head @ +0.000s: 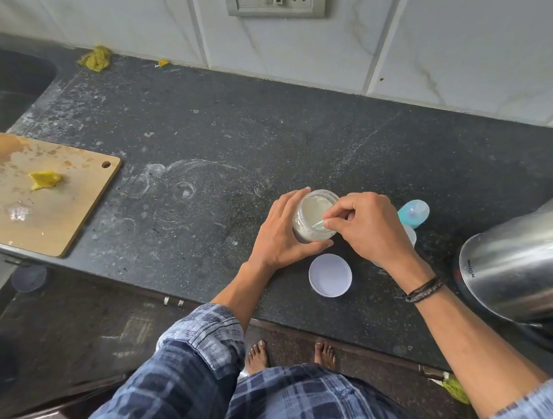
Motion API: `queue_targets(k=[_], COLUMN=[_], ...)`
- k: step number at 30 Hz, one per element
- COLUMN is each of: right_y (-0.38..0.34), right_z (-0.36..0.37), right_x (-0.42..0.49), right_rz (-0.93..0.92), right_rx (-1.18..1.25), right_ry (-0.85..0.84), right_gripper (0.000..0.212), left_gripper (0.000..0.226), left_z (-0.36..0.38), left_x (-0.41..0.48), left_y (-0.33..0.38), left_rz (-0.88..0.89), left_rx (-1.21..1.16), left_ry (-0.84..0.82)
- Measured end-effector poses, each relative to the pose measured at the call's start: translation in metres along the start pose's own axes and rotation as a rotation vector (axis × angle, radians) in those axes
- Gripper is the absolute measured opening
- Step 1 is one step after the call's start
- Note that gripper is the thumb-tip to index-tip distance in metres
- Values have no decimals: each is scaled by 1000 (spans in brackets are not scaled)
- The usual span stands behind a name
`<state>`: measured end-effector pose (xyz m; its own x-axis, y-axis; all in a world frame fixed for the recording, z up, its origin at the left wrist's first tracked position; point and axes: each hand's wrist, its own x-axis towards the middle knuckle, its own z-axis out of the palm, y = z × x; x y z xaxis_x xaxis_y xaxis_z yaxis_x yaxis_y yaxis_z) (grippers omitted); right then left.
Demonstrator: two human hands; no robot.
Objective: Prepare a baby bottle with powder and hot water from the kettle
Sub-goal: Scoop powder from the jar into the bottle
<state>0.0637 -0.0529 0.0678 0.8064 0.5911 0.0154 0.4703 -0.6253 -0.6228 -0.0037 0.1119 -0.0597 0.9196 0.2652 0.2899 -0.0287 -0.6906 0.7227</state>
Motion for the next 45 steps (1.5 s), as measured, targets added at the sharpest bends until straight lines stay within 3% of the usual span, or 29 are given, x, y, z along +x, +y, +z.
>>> queue_targets(k=[24, 34, 45], right_y=[-5, 9, 10], right_z=[-17, -2, 9], right_x=[-3, -12, -25], right_rz=[20, 86, 64], right_rx=[118, 222, 257], right_ry=[21, 203, 210], right_gripper=[5, 6, 4], left_gripper=[103, 103, 103], left_z=[0, -1, 0], left_x=[1, 1, 2], left_y=[0, 1, -1], left_rz=[4, -20, -15], left_rx=[-16, -23, -25], left_ry=[-1, -10, -3])
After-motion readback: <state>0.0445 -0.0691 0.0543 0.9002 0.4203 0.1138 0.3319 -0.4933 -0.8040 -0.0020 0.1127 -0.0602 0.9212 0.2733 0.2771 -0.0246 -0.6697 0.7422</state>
